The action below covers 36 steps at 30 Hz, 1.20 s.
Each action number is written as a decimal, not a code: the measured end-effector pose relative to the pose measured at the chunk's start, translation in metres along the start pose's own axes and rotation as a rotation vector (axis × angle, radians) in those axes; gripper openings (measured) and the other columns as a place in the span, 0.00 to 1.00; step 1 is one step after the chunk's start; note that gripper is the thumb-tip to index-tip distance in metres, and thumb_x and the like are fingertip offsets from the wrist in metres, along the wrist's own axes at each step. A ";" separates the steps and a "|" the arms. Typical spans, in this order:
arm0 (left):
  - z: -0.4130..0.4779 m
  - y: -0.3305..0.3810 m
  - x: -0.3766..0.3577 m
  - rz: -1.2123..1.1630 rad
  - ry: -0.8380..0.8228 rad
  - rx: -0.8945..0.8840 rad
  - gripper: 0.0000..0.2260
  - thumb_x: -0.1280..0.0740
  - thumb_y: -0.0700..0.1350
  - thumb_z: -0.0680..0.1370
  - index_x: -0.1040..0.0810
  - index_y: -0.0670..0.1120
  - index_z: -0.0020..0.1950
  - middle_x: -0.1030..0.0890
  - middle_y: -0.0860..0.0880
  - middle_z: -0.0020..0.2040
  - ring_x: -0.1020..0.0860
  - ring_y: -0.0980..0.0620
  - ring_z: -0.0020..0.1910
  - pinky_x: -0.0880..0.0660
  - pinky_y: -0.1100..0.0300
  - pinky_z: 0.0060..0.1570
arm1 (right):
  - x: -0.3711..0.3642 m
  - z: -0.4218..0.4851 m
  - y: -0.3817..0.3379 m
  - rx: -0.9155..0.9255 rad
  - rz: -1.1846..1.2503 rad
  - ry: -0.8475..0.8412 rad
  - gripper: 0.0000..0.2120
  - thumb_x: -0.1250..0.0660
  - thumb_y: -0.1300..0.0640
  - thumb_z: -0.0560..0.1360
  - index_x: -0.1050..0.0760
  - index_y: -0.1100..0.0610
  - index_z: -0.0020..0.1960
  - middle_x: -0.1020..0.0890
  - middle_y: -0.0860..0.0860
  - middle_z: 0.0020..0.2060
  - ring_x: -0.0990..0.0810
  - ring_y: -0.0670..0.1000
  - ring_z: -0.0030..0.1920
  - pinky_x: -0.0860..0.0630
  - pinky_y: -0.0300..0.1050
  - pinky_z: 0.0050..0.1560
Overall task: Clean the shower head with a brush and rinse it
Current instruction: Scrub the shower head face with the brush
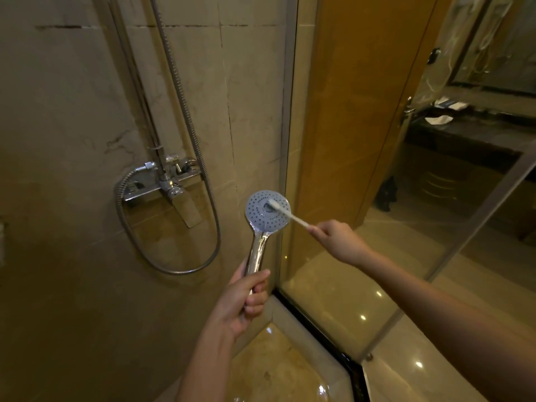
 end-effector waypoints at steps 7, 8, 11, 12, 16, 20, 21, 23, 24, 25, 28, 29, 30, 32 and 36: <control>-0.002 0.001 -0.007 0.052 -0.018 -0.023 0.10 0.41 0.34 0.77 0.29 0.49 0.47 0.36 0.51 0.24 0.42 0.62 0.15 0.49 0.74 0.15 | 0.013 0.003 -0.003 -0.011 0.013 0.063 0.20 0.44 0.44 0.80 0.29 0.53 0.35 0.28 0.49 0.28 0.29 0.50 0.30 0.29 0.50 0.36; -0.002 0.000 -0.008 0.069 -0.014 -0.026 0.11 0.41 0.34 0.77 0.28 0.50 0.48 0.36 0.51 0.24 0.42 0.62 0.15 0.49 0.74 0.15 | 0.017 0.004 -0.001 -0.018 0.023 0.079 0.20 0.44 0.44 0.80 0.29 0.54 0.35 0.28 0.49 0.28 0.29 0.51 0.30 0.28 0.51 0.37; -0.004 -0.001 -0.009 0.060 -0.010 -0.036 0.12 0.41 0.33 0.77 0.28 0.50 0.52 0.36 0.51 0.24 0.42 0.62 0.15 0.49 0.74 0.16 | 0.011 -0.004 -0.001 -0.008 -0.056 0.024 0.22 0.44 0.43 0.80 0.26 0.58 0.38 0.26 0.50 0.30 0.27 0.51 0.31 0.26 0.53 0.37; -0.004 -0.001 -0.010 0.057 -0.017 -0.037 0.11 0.41 0.33 0.77 0.28 0.49 0.50 0.36 0.51 0.24 0.42 0.62 0.15 0.49 0.74 0.15 | 0.009 -0.007 -0.001 0.005 -0.081 0.010 0.21 0.44 0.44 0.80 0.26 0.57 0.38 0.26 0.50 0.30 0.27 0.51 0.31 0.27 0.52 0.36; -0.005 -0.004 -0.014 0.095 -0.025 -0.017 0.12 0.41 0.33 0.77 0.28 0.50 0.50 0.36 0.51 0.24 0.42 0.62 0.15 0.48 0.74 0.14 | 0.018 -0.003 0.006 -0.034 -0.005 0.068 0.19 0.44 0.44 0.80 0.28 0.53 0.36 0.27 0.49 0.29 0.28 0.50 0.31 0.27 0.49 0.37; -0.008 -0.006 -0.012 0.072 -0.040 -0.017 0.12 0.40 0.34 0.77 0.28 0.49 0.54 0.36 0.51 0.25 0.41 0.62 0.15 0.47 0.73 0.14 | 0.012 -0.013 0.002 -0.005 -0.090 0.016 0.19 0.44 0.44 0.80 0.27 0.53 0.37 0.27 0.48 0.29 0.28 0.49 0.30 0.28 0.47 0.34; -0.007 -0.006 -0.012 0.086 -0.041 -0.012 0.12 0.40 0.34 0.77 0.29 0.49 0.55 0.36 0.51 0.25 0.41 0.62 0.15 0.47 0.73 0.14 | 0.017 -0.011 0.005 -0.008 -0.060 0.038 0.19 0.44 0.44 0.80 0.28 0.53 0.36 0.28 0.48 0.29 0.29 0.49 0.30 0.29 0.46 0.34; -0.008 -0.008 -0.014 0.110 -0.038 -0.008 0.14 0.40 0.34 0.77 0.28 0.50 0.56 0.36 0.51 0.25 0.41 0.62 0.15 0.47 0.74 0.14 | 0.024 -0.009 0.009 -0.028 -0.002 0.083 0.20 0.44 0.44 0.80 0.28 0.54 0.36 0.28 0.49 0.29 0.30 0.49 0.30 0.30 0.47 0.35; -0.009 -0.007 -0.016 0.105 -0.040 -0.012 0.13 0.40 0.34 0.77 0.28 0.50 0.55 0.36 0.51 0.25 0.41 0.62 0.15 0.47 0.74 0.15 | 0.022 -0.010 0.008 -0.023 -0.006 0.076 0.20 0.44 0.44 0.80 0.27 0.55 0.37 0.28 0.49 0.29 0.29 0.49 0.30 0.29 0.47 0.35; -0.011 -0.006 -0.016 0.093 -0.043 -0.018 0.12 0.40 0.34 0.77 0.28 0.50 0.53 0.36 0.51 0.25 0.41 0.62 0.15 0.48 0.74 0.15 | 0.016 -0.013 0.005 -0.013 -0.030 0.044 0.20 0.44 0.44 0.80 0.27 0.55 0.37 0.27 0.49 0.29 0.29 0.49 0.30 0.29 0.47 0.34; -0.011 -0.002 -0.016 0.076 -0.049 -0.024 0.11 0.41 0.33 0.77 0.28 0.49 0.51 0.36 0.51 0.24 0.41 0.62 0.15 0.48 0.75 0.15 | 0.014 -0.013 -0.001 0.001 -0.046 0.016 0.19 0.44 0.45 0.80 0.28 0.53 0.37 0.28 0.48 0.29 0.29 0.49 0.30 0.29 0.47 0.35; -0.010 -0.002 -0.016 0.090 -0.042 -0.028 0.12 0.41 0.33 0.77 0.28 0.49 0.54 0.36 0.51 0.24 0.41 0.62 0.15 0.48 0.74 0.15 | 0.021 -0.010 0.000 -0.017 0.003 0.044 0.19 0.44 0.45 0.81 0.29 0.53 0.36 0.28 0.49 0.29 0.30 0.49 0.30 0.29 0.47 0.35; -0.010 -0.002 -0.016 0.105 -0.032 -0.035 0.14 0.41 0.33 0.77 0.28 0.50 0.56 0.36 0.51 0.25 0.41 0.62 0.15 0.48 0.74 0.15 | 0.025 -0.008 0.001 -0.030 0.037 0.069 0.19 0.45 0.45 0.81 0.29 0.53 0.36 0.29 0.49 0.29 0.30 0.49 0.30 0.30 0.47 0.35; -0.012 -0.003 -0.014 0.113 -0.007 -0.051 0.17 0.40 0.33 0.77 0.28 0.52 0.59 0.36 0.51 0.25 0.41 0.61 0.15 0.48 0.73 0.15 | 0.021 -0.010 0.000 -0.030 0.007 0.068 0.19 0.44 0.45 0.81 0.28 0.53 0.36 0.28 0.49 0.29 0.29 0.49 0.30 0.30 0.46 0.35; -0.016 -0.004 -0.004 0.115 0.022 -0.058 0.18 0.39 0.33 0.77 0.28 0.51 0.60 0.36 0.50 0.25 0.41 0.61 0.15 0.48 0.73 0.15 | 0.012 -0.014 0.004 -0.046 -0.065 0.023 0.20 0.44 0.43 0.80 0.25 0.56 0.39 0.25 0.49 0.31 0.27 0.50 0.31 0.23 0.50 0.38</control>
Point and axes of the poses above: each hand's wrist, its own z-axis towards the middle knuckle, its own x-axis out of the back of the hand, y = z × x, the point moved 4 cm from there along z, towards the middle knuckle
